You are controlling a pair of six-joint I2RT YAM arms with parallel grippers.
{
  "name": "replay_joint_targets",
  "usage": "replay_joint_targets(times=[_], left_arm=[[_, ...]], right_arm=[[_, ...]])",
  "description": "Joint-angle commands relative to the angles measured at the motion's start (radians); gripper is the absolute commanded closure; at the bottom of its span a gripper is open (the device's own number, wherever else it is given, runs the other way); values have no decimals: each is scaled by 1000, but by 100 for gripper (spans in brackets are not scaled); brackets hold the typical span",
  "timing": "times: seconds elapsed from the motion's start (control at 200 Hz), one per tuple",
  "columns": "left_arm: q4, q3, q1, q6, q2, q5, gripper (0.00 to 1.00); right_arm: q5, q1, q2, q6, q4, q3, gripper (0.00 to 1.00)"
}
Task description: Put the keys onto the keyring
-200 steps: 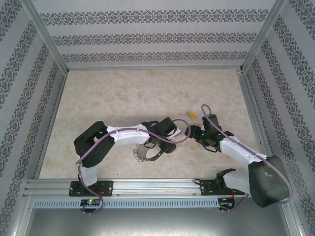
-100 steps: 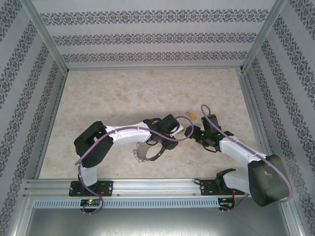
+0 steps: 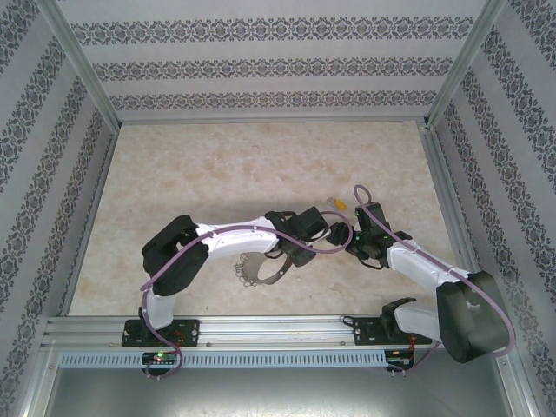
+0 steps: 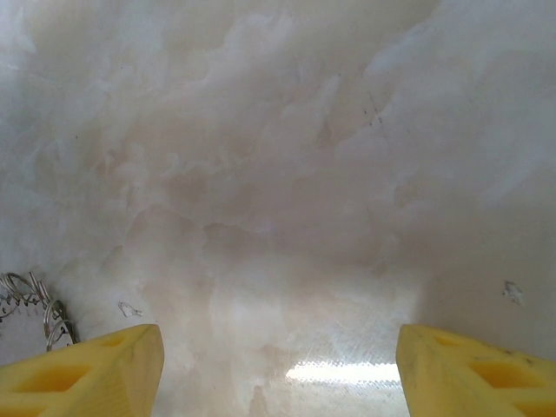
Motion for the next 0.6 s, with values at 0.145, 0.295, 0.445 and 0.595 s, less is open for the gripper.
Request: replay_joint_targets(times=[0.145, 0.295, 0.445, 0.595], left_arm=[[-54, 29, -11, -9, 43, -59, 56], [-45, 26, -11, -5, 49, -74, 56], [-39, 27, -11, -1, 58, -106, 56], [-36, 29, -11, -1, 66, -140, 59]], right_arm=[[-3, -11, 10, -17, 8, -8, 29], [-5, -11, 18, -17, 7, -6, 29], [-6, -14, 19, -17, 10, -3, 28], [-7, -13, 21, -16, 9, -3, 29]])
